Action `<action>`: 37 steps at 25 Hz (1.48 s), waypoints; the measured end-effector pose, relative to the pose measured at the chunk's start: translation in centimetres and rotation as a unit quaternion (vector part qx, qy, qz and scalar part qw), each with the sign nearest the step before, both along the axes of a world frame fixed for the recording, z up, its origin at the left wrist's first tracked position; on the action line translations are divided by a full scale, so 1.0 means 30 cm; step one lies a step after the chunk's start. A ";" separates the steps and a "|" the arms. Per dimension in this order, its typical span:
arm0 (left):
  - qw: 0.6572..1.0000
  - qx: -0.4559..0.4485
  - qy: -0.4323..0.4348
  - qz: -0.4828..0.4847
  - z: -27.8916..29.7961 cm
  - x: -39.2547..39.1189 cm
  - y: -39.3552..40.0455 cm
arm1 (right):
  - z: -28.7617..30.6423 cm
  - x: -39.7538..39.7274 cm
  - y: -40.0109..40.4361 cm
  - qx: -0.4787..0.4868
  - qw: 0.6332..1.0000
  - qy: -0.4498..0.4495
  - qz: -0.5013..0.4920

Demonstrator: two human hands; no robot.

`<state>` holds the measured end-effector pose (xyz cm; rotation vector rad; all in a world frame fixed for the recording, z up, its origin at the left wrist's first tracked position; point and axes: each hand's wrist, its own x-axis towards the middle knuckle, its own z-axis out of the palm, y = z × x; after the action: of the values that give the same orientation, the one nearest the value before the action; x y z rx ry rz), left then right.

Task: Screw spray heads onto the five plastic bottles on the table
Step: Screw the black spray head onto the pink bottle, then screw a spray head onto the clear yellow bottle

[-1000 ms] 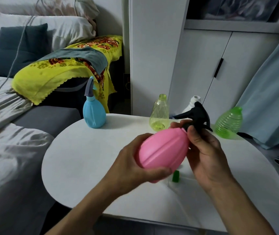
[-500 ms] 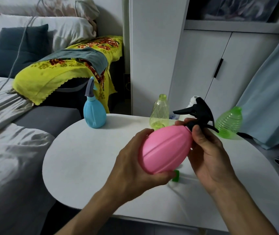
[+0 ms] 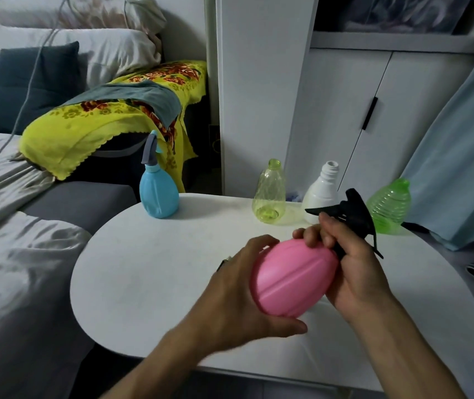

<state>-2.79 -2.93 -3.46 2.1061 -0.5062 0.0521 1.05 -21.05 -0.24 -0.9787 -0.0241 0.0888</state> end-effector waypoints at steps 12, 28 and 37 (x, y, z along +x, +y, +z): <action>0.998 -0.022 -0.035 0.038 -0.055 0.002 -0.017 | 0.003 -0.011 0.044 -0.061 0.994 0.044 -0.084; 0.969 -0.090 -0.013 0.229 0.010 0.275 0.153 | -0.061 -0.045 0.139 -0.266 0.964 0.024 -0.012; 0.960 -0.089 0.012 0.265 -0.221 0.692 0.216 | -0.115 -0.016 0.068 -0.374 0.925 -0.067 -0.028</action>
<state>17.96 3.54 -10.08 2.0064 0.0876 0.3662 0.56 -19.02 -3.69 -1.7505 -0.0931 -0.0281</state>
